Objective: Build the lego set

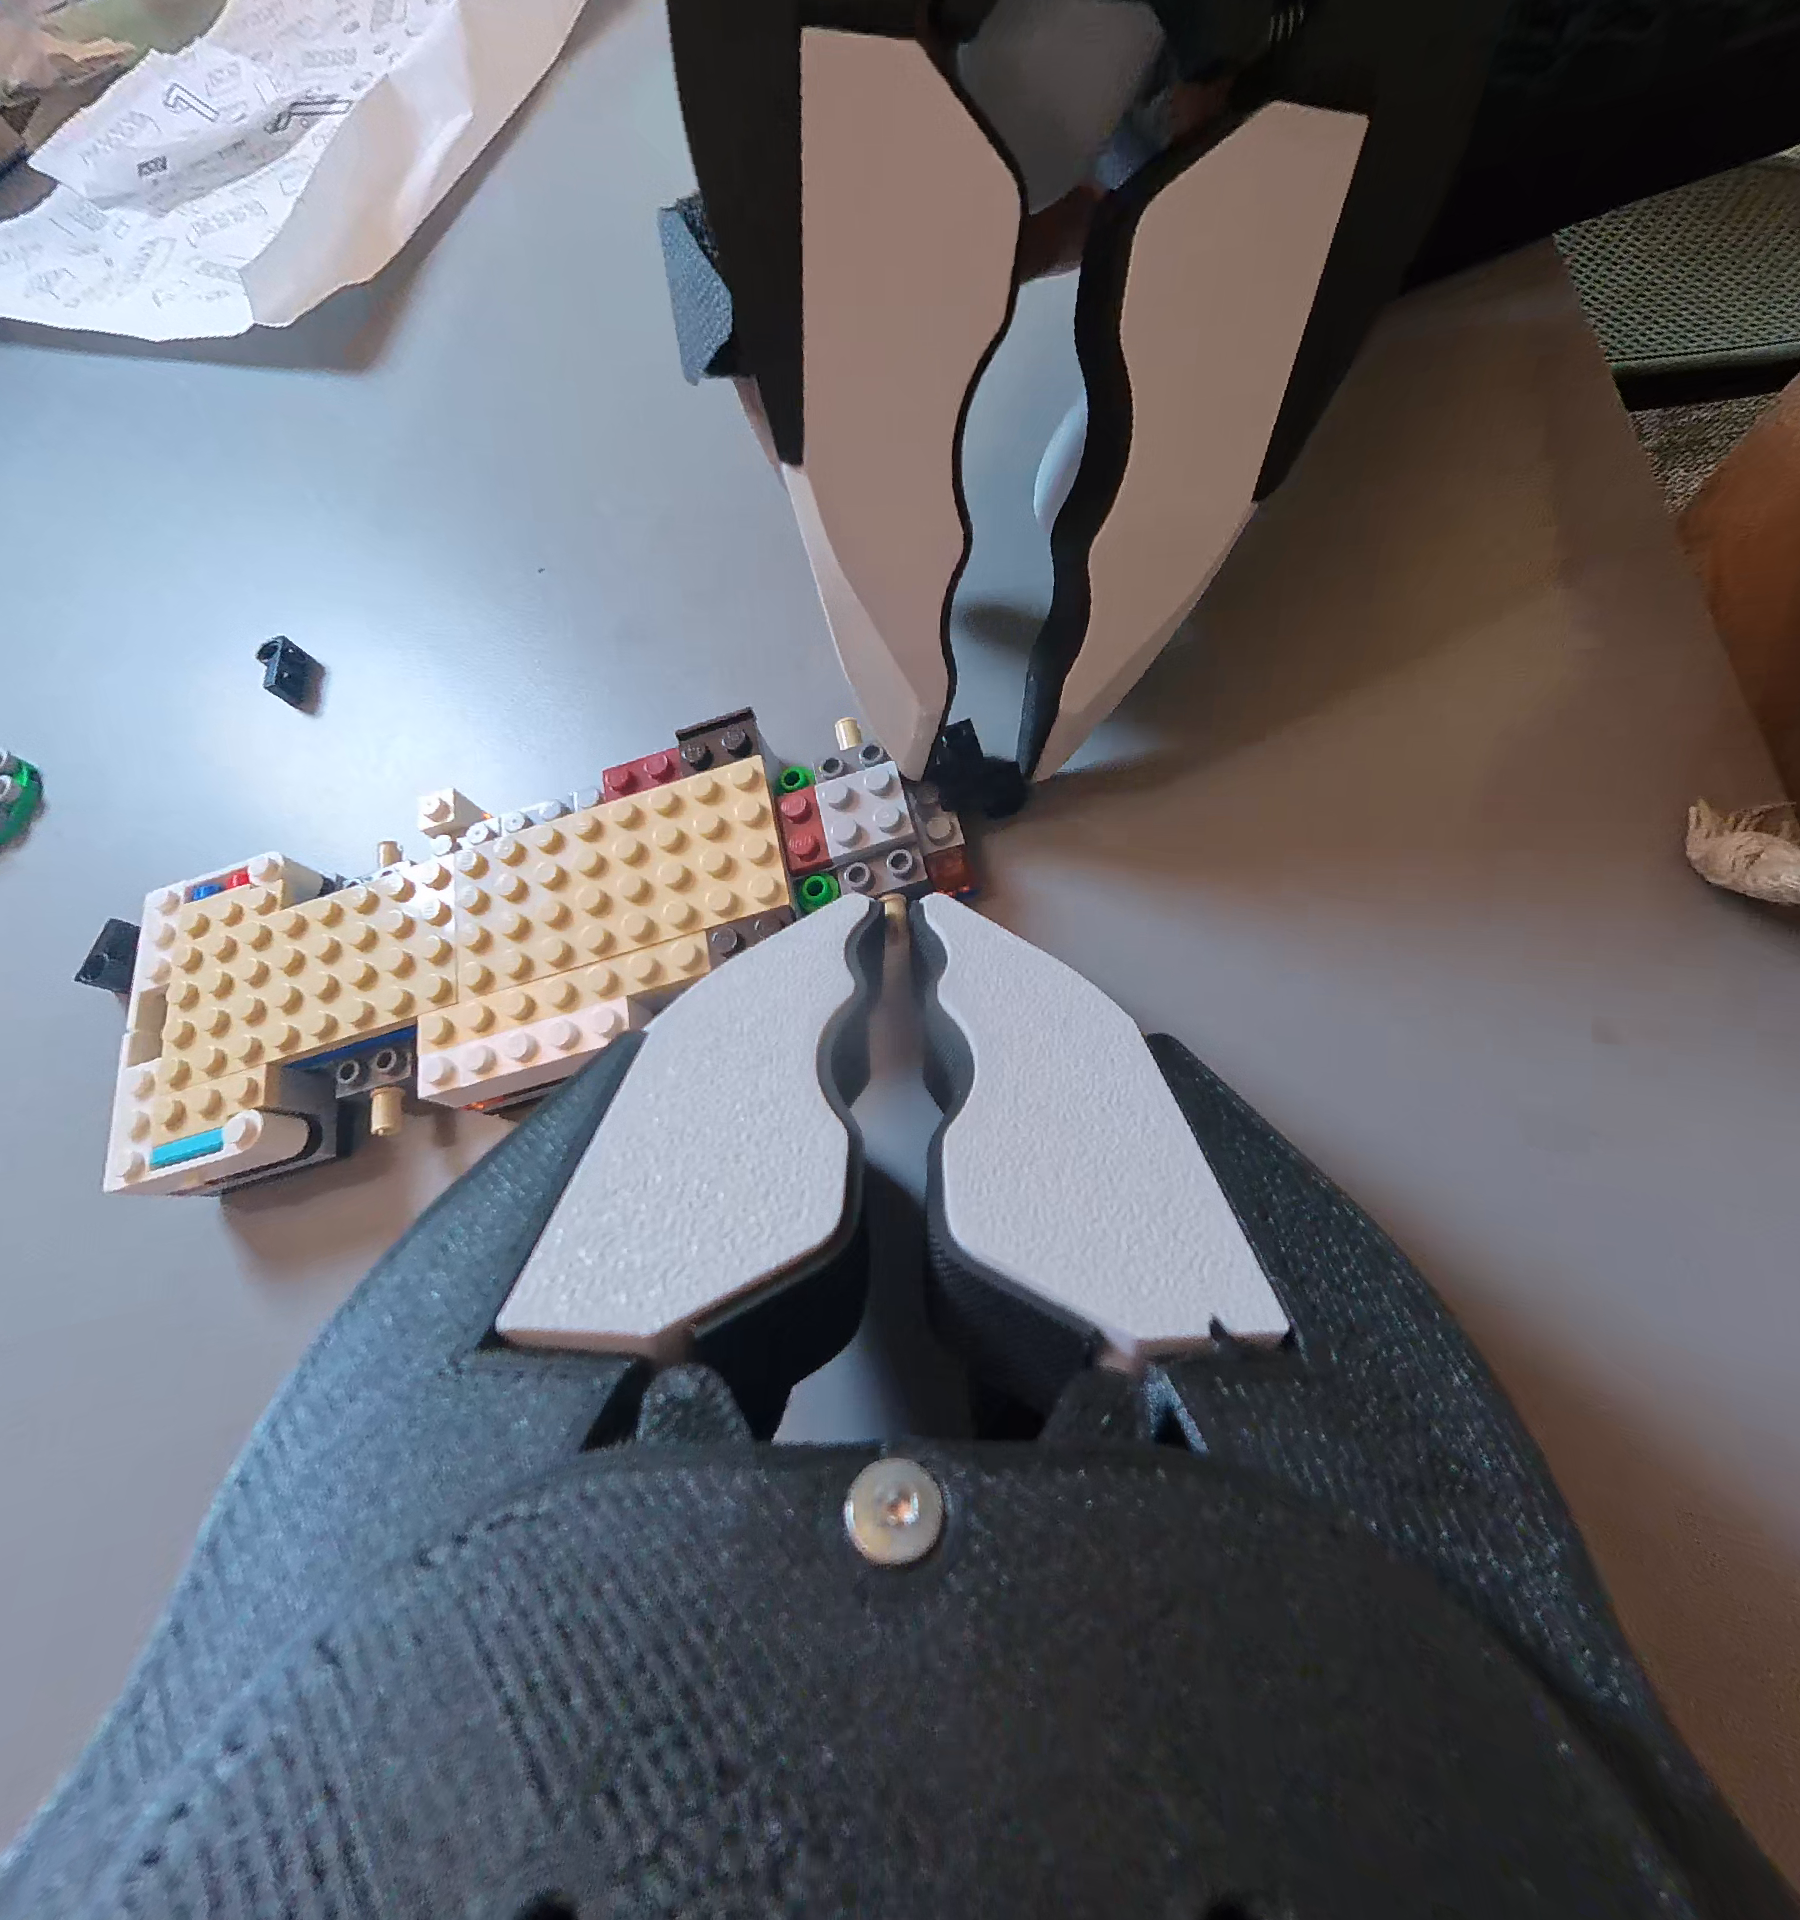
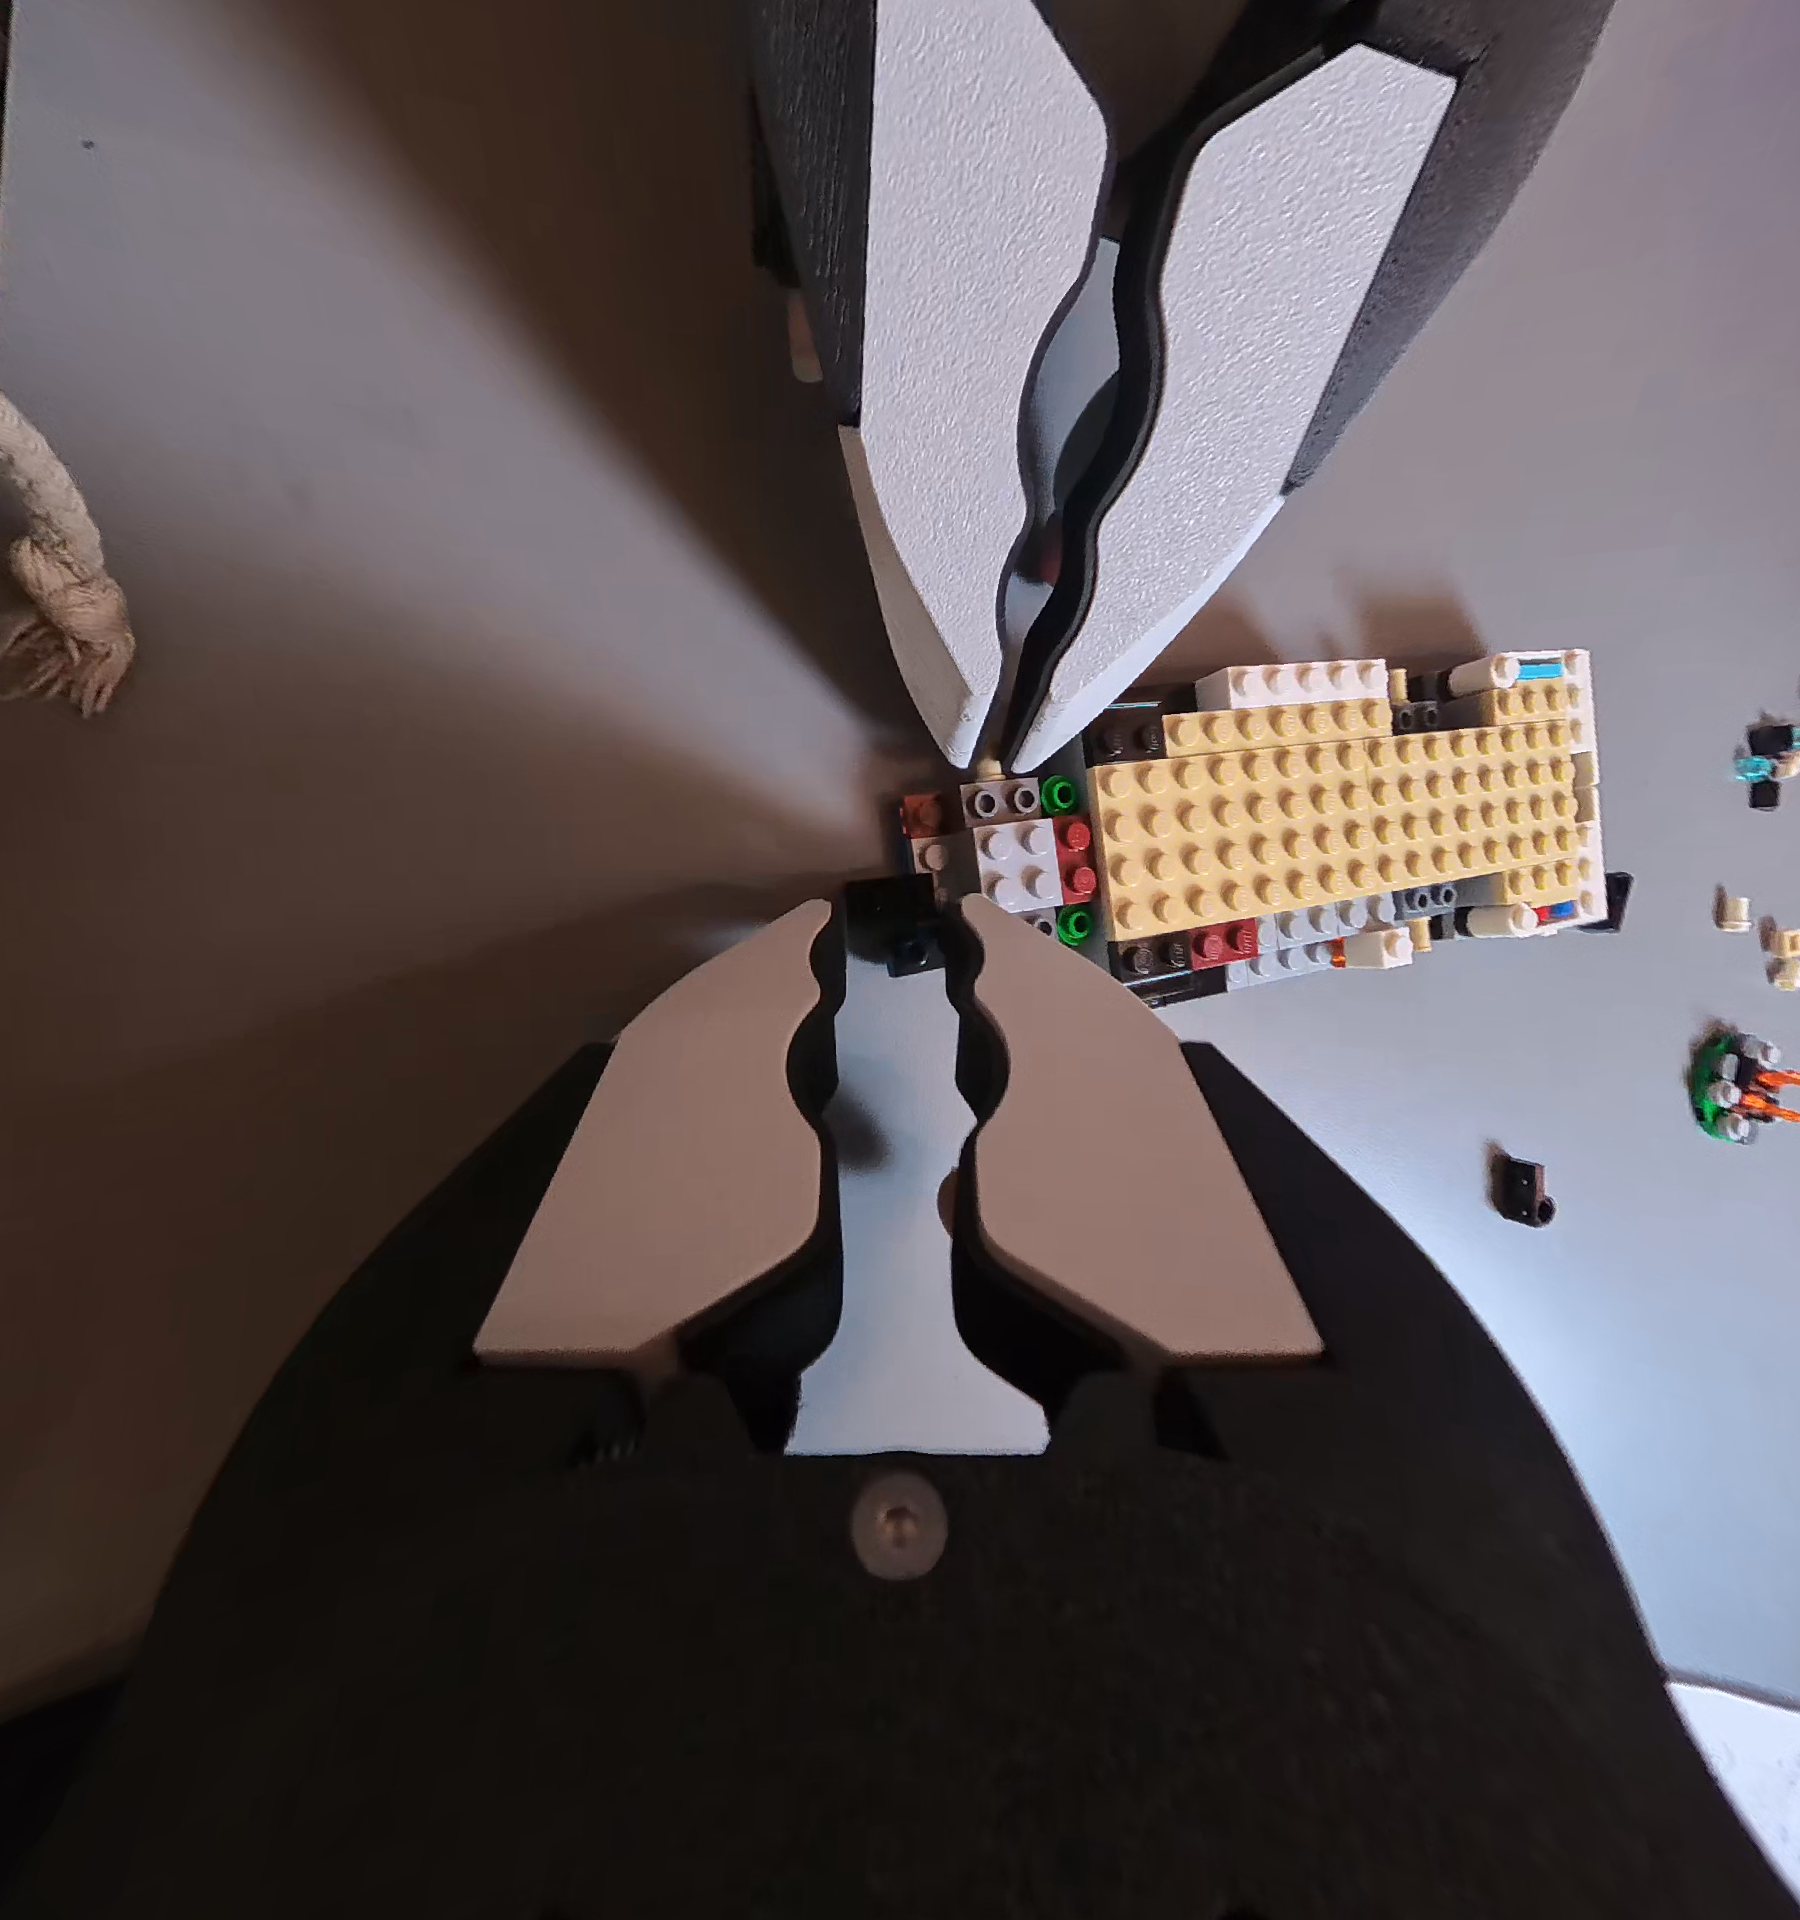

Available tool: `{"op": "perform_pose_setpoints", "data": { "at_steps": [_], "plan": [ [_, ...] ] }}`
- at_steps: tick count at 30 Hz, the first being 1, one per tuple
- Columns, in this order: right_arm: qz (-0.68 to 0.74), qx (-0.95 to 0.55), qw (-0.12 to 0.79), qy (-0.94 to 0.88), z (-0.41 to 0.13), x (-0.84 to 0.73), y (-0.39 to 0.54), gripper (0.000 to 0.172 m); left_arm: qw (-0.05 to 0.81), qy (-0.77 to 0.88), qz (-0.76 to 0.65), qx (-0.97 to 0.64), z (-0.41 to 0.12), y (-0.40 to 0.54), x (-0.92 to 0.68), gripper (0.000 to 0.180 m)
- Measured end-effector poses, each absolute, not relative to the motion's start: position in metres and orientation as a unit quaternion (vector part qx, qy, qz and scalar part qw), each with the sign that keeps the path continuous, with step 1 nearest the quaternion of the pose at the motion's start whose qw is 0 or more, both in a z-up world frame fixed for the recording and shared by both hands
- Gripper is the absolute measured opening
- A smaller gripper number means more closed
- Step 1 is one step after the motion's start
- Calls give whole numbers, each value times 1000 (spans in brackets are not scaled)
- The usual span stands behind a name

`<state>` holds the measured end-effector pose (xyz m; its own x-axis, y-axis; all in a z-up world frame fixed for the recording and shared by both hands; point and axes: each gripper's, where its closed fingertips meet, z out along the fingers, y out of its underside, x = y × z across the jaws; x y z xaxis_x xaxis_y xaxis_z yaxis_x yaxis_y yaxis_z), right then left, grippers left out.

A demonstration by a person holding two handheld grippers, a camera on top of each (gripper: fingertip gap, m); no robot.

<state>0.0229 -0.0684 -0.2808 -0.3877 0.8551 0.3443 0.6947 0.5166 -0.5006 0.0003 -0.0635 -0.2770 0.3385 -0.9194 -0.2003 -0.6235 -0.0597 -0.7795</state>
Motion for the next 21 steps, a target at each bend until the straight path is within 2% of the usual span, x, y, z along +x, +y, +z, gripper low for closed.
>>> {"op": "perform_pose_setpoints", "data": {
  "at_steps": [7, 21],
  "plan": [
    [133, -464, 327, -813, -272, 25, -76, 20, 415, 546, -180, -705, -277, -63, 0, 4],
    [95, -452, 349, -815, -279, 18, -70, 10, 414, 549, -178, -704, -277, -64, 0, 4]
  ]
}}
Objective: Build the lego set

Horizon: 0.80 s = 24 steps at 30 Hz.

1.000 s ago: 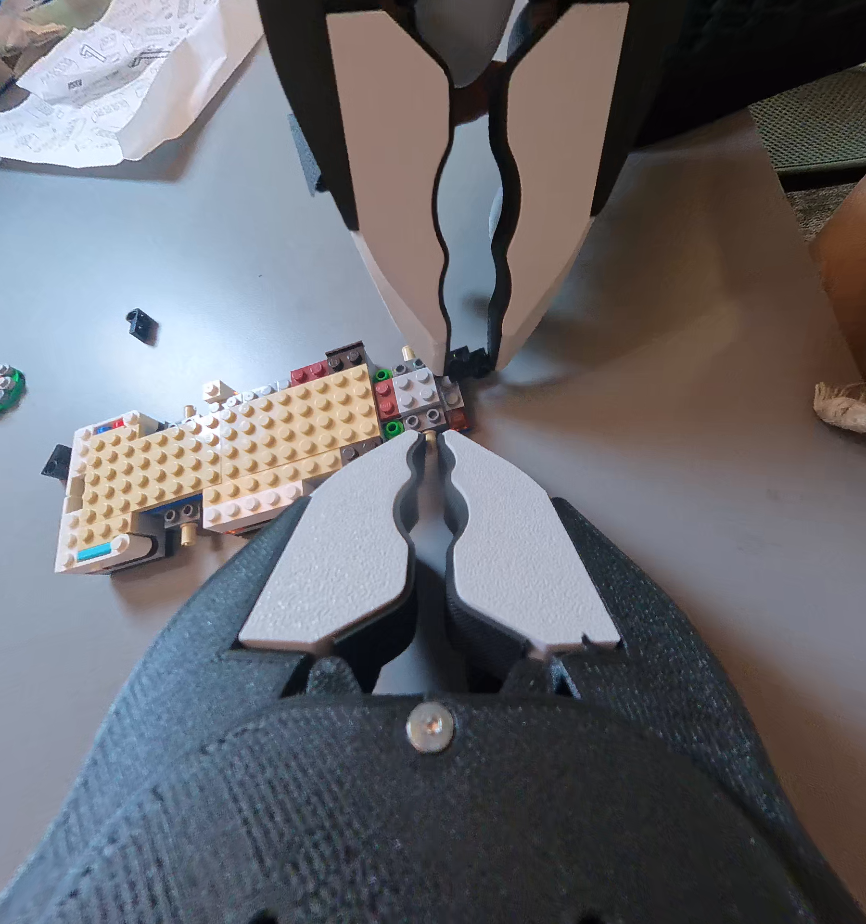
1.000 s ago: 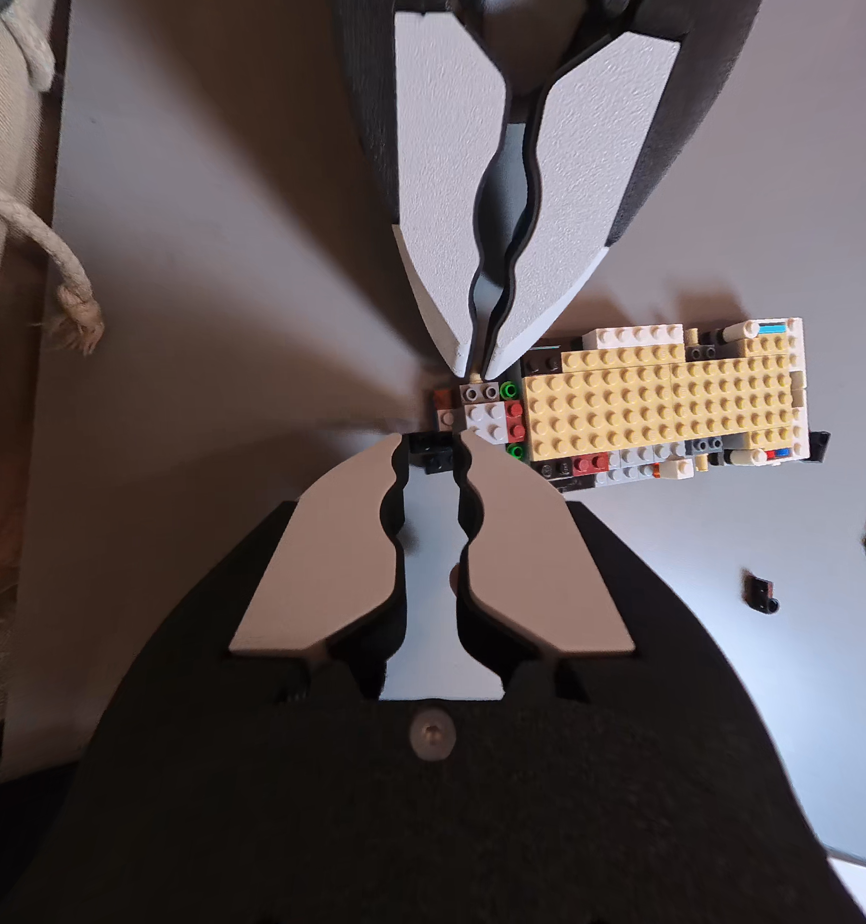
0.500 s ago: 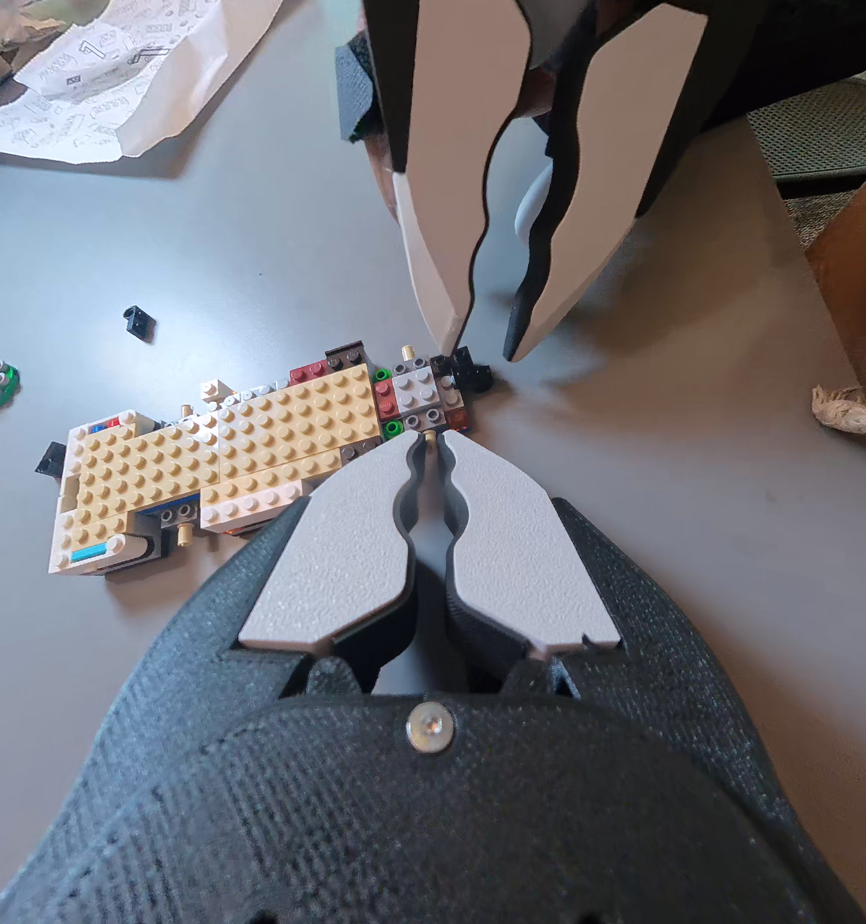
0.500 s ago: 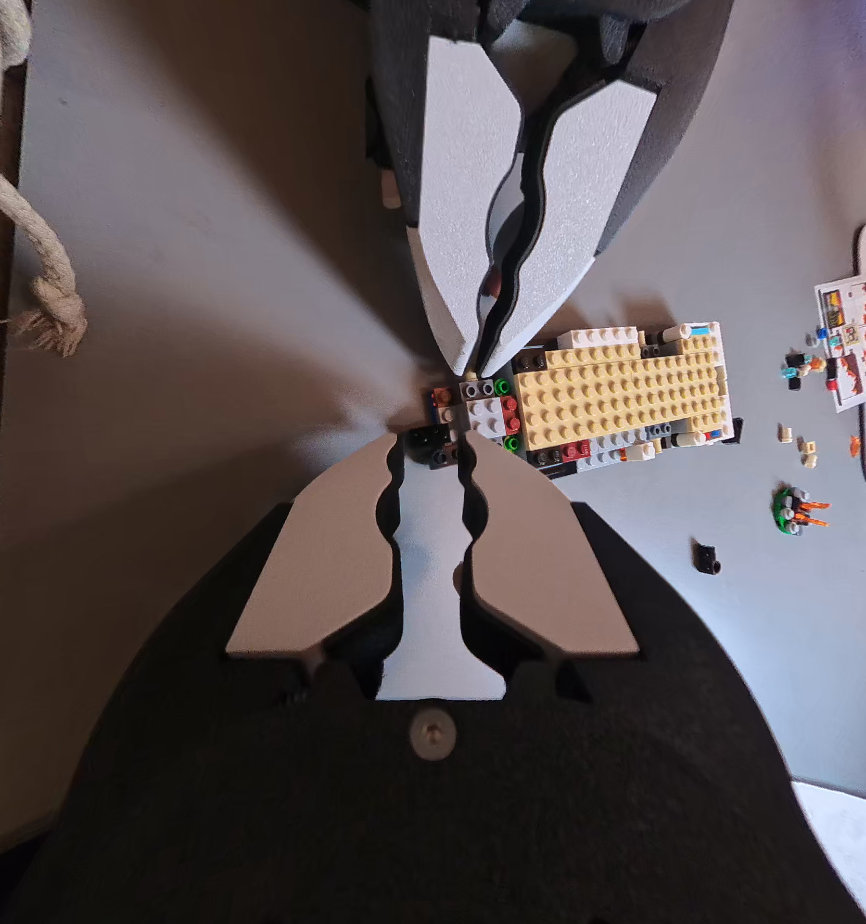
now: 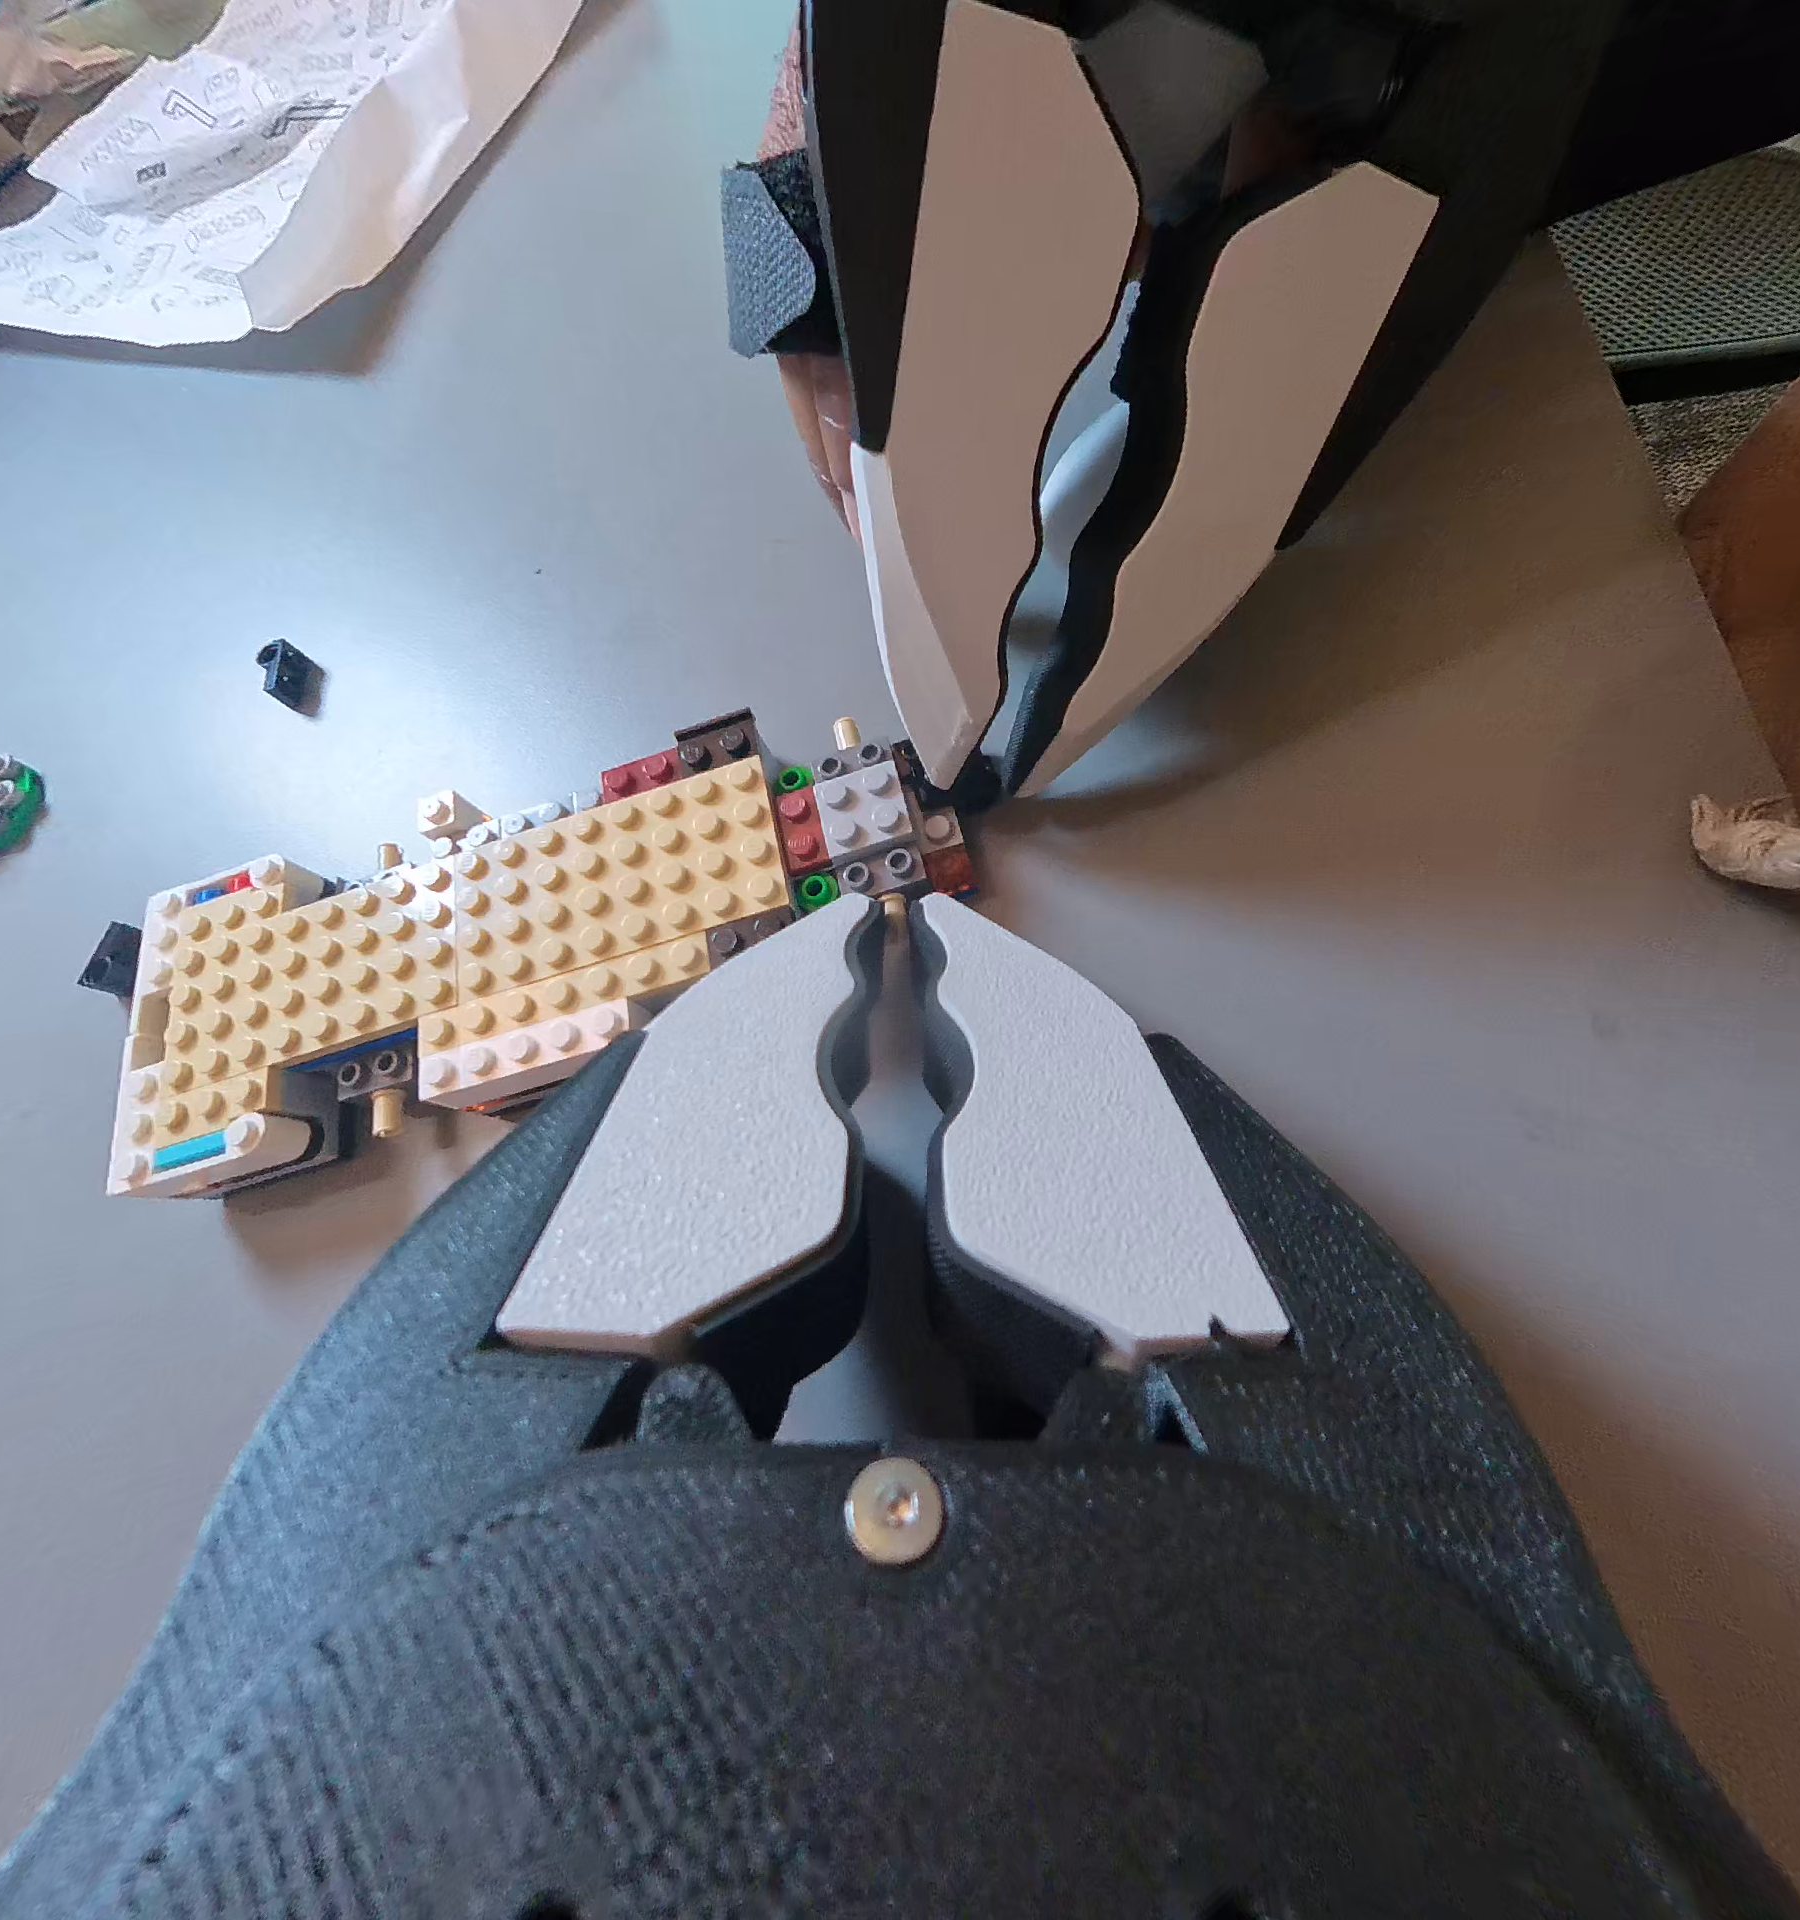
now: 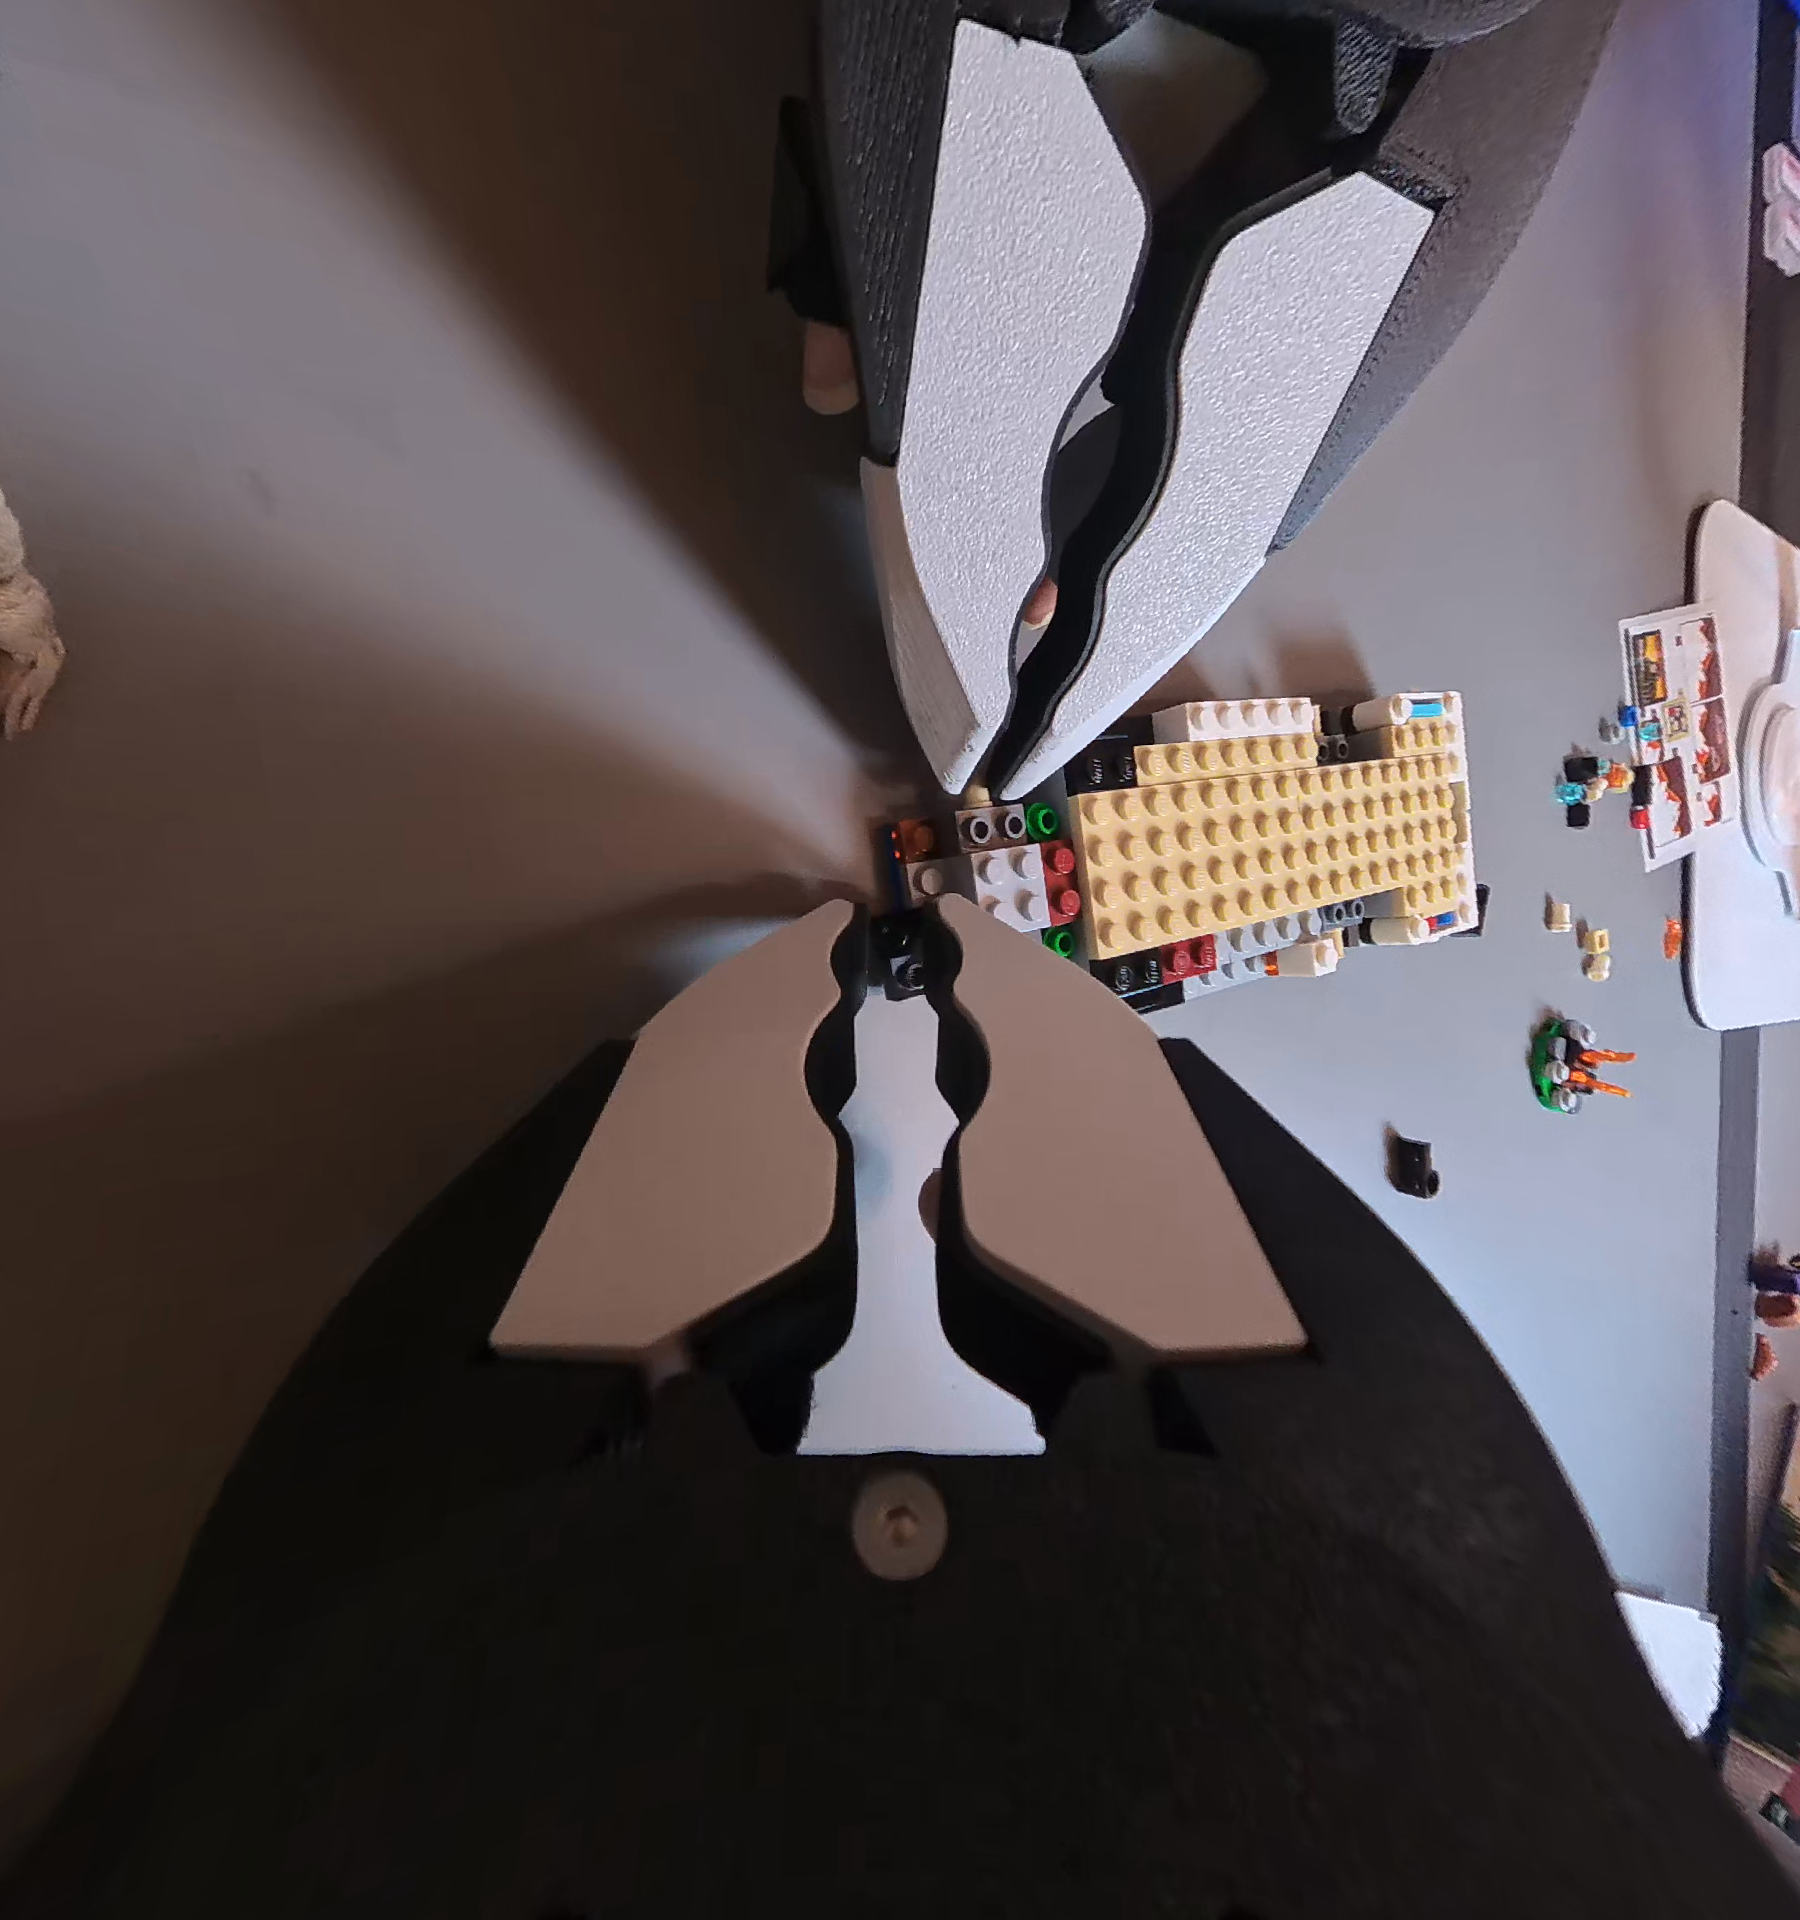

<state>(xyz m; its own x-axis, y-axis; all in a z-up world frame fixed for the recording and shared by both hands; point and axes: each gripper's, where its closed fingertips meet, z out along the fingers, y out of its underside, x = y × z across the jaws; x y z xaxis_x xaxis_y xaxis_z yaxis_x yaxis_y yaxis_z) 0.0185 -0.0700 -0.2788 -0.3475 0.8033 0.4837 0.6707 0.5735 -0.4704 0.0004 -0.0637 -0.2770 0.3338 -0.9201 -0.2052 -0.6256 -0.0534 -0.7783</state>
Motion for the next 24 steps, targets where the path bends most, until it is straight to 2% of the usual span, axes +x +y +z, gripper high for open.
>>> {"op": "perform_pose_setpoints", "data": {
  "at_steps": [13, 24],
  "plan": [
    [92, -469, 287, -830, -280, 20, -68, 16, 415, 552, -181, -700, -277, -65, 0, 4],
    [96, -469, 269, -836, -280, 19, -65, 18, 417, 552, -179, -700, -277, -64, -1, 4]
  ]
}}
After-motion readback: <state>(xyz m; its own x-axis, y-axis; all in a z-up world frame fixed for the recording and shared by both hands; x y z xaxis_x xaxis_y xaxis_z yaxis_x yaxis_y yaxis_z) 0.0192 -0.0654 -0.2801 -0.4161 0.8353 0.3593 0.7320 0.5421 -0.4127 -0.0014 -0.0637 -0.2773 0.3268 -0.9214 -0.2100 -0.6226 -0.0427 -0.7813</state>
